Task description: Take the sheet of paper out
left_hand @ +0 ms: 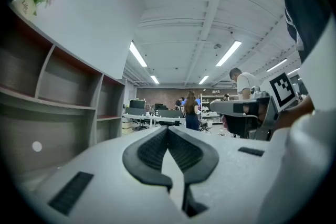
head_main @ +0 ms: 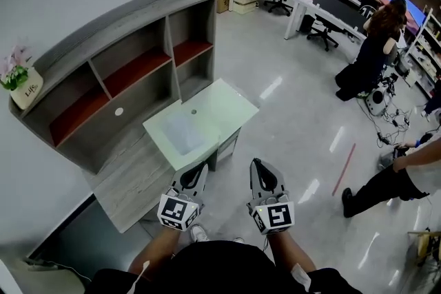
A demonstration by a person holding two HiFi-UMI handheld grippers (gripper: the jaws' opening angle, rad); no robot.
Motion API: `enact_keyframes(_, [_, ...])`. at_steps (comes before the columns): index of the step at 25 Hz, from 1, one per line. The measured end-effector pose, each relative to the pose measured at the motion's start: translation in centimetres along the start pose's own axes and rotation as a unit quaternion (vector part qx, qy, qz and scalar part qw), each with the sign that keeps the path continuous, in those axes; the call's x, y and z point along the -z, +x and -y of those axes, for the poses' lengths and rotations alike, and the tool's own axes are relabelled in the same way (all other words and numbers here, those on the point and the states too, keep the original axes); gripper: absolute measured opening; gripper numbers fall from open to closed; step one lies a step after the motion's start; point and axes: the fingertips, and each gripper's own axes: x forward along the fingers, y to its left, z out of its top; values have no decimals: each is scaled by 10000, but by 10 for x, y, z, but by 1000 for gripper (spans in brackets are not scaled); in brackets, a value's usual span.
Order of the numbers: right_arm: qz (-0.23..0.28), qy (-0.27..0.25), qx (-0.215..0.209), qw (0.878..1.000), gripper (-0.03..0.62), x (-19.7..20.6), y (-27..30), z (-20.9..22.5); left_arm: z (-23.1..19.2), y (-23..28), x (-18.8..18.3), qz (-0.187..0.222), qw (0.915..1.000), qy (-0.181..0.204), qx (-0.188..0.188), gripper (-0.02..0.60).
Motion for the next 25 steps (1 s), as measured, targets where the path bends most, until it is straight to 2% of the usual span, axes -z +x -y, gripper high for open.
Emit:
enact_keyframes(10, [76, -67, 318, 9994, 21, -4, 9, -14, -23, -5, 5, 29, 9997, -63, 239, 6])
enact_keyframes(14, [39, -18, 270, 9996, 21, -1, 17, -15, -34, -1, 10, 3, 9998, -119, 174, 6])
enact_keyframes(17, [-174, 9, 185, 9997, 21, 5, 23, -11, -38, 9, 10, -23, 9998, -143, 118, 6])
enact_keyframes(21, [123, 45, 116, 9998, 21, -2, 39, 4, -40, 23, 9, -63, 9999, -137, 39, 6])
enact_keyframes(25, [39, 74, -49, 10000, 21, 2, 55, 21, -44, 45, 6, -89, 9999, -96, -82, 6])
